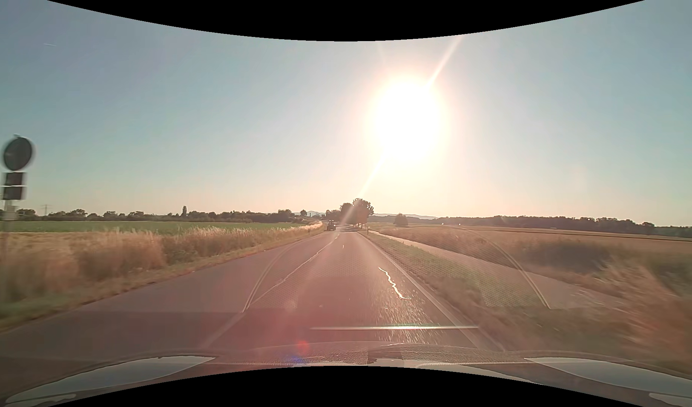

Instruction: Follow the waypoints while adhering to traffic rules and regulations

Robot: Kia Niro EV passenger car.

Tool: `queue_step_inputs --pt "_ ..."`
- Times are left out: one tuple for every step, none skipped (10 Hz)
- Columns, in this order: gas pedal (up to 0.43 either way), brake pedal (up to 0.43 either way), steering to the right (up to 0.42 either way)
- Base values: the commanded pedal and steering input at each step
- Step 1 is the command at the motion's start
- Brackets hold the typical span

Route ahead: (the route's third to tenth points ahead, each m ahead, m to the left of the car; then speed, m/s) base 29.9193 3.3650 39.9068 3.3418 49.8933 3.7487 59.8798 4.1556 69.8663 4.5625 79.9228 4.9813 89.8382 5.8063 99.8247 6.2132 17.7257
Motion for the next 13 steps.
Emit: queue_step_inputs --pt "0.087 0.000 -0.001" --pt "0.087 0.000 -0.002" --pt "0.087 0.000 -0.001" --pt "0.087 0.000 -0.002" --pt "0.087 0.000 -0.002" --pt "0.087 0.000 -0.002" --pt "0.087 0.000 -0.002" --pt "0.087 0.000 -0.002" --pt "0.087 0.000 -0.002" --pt "0.087 0.000 -0.002" --pt "0.087 0.000 -0.002" --pt "0.087 0.000 -0.001" --pt "0.087 0.000 -0.002"
